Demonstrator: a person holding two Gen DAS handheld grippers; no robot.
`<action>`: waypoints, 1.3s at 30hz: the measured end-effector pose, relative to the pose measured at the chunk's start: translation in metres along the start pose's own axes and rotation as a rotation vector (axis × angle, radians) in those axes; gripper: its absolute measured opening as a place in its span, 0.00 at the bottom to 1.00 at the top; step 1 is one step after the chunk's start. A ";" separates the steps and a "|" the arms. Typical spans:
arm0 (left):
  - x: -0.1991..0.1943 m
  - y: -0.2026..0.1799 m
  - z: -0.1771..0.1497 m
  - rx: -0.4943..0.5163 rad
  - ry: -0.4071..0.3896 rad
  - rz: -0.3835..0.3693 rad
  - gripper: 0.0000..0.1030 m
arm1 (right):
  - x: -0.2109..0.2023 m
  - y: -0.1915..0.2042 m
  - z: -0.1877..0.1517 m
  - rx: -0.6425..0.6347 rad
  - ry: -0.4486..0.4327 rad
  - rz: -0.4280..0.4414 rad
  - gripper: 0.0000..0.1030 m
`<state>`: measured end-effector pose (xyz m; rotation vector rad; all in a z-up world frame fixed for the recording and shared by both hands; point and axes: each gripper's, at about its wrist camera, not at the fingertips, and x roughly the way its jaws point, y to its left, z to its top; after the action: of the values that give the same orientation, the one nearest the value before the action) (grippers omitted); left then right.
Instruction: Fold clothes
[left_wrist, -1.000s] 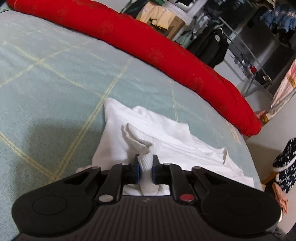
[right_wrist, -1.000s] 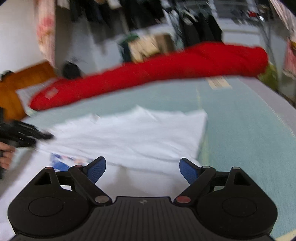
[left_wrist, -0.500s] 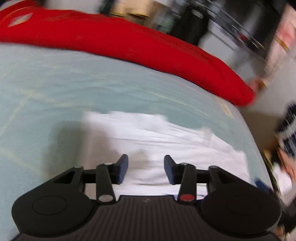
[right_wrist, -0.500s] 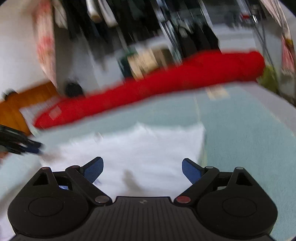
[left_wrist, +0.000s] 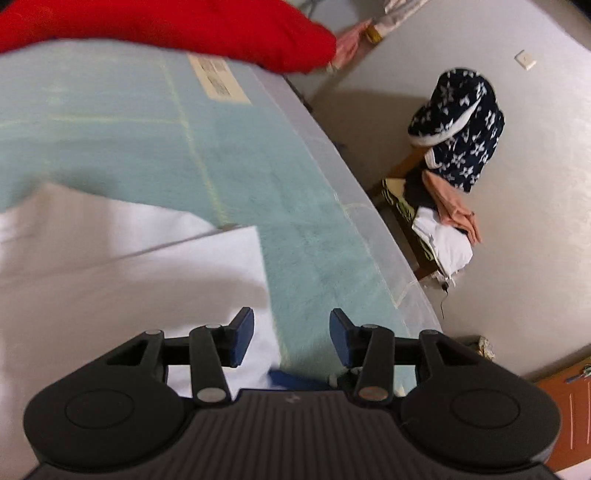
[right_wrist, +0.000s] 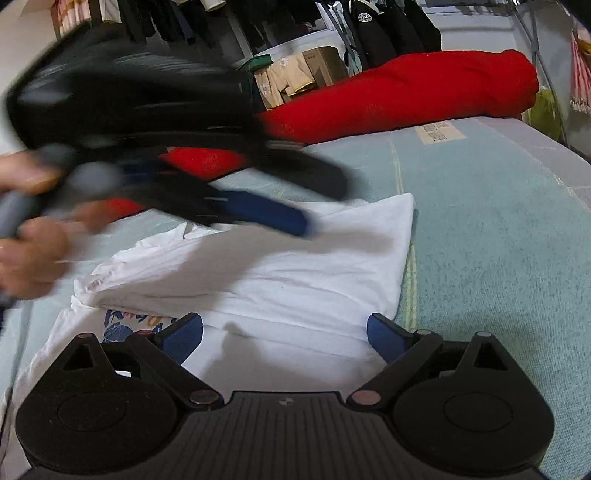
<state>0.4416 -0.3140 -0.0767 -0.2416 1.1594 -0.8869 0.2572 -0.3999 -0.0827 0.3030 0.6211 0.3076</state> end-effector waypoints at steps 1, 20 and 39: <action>0.013 0.007 0.005 -0.025 0.014 0.002 0.43 | 0.000 0.000 0.000 -0.001 0.000 0.000 0.95; 0.033 0.023 0.019 -0.056 -0.075 0.057 0.56 | -0.004 0.005 -0.004 -0.008 -0.007 0.001 0.98; 0.020 0.012 0.030 0.002 -0.076 -0.027 0.72 | -0.006 0.011 -0.002 0.000 -0.008 0.005 0.98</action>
<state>0.4753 -0.3288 -0.0853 -0.2872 1.0871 -0.8956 0.2490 -0.3921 -0.0771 0.3060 0.6125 0.3112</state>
